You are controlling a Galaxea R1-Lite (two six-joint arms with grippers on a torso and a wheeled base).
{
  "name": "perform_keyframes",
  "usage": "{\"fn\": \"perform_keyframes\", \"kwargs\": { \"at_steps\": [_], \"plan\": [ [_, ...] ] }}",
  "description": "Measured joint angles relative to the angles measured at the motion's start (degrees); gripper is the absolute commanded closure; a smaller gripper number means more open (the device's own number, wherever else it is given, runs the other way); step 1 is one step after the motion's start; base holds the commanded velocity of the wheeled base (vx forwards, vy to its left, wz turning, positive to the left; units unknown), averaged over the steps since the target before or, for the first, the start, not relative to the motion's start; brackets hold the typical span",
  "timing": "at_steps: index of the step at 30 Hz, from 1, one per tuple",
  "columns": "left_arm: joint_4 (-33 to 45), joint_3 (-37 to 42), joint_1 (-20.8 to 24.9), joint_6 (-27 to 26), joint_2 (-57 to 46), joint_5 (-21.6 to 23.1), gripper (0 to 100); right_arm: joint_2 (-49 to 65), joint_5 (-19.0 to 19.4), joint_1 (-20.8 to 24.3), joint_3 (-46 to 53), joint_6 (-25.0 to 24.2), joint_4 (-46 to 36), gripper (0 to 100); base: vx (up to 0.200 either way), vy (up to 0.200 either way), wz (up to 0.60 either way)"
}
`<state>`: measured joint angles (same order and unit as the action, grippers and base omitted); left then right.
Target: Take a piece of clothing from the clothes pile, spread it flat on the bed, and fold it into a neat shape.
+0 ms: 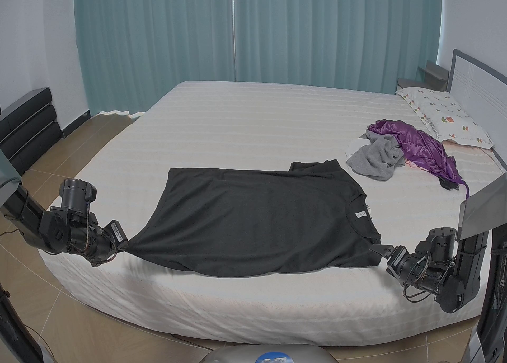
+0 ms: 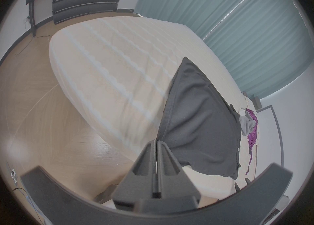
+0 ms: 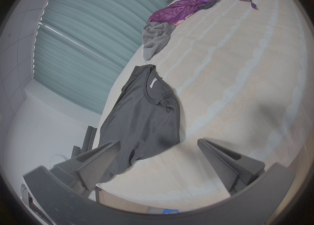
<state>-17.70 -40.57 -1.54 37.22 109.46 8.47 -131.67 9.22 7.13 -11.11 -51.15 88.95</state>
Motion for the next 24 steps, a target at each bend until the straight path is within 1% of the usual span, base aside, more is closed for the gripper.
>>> {"fn": "perform_keyframes", "kwargs": {
  "at_steps": [4,10,11,17,24],
  "plan": [
    [-0.2,0.3,-1.3,-0.2,-0.1,-0.3,100,-0.4,0.0,0.1,-1.1,0.1,0.0,0,0.000,0.000,0.00],
    [-0.4,0.0,-1.8,-0.1,0.1,0.0,100,-2.3,-0.5,0.2,-4.5,0.4,0.0,0,0.000,0.000,0.00],
    [-0.7,0.0,-1.8,-0.1,0.3,0.1,100,-2.8,-0.5,0.2,-5.1,0.5,0.0,100,0.000,0.000,0.00],
    [-4.6,-0.3,-1.9,0.3,2.1,-0.1,100,-6.0,-0.7,0.4,-8.2,1.4,0.0,100,0.000,0.000,0.00],
    [-6.4,0.0,-2.1,0.5,4.2,-0.4,100,-7.2,-0.6,-0.4,-10.9,1.8,0.0,100,0.000,0.000,0.00]
  ]
}}
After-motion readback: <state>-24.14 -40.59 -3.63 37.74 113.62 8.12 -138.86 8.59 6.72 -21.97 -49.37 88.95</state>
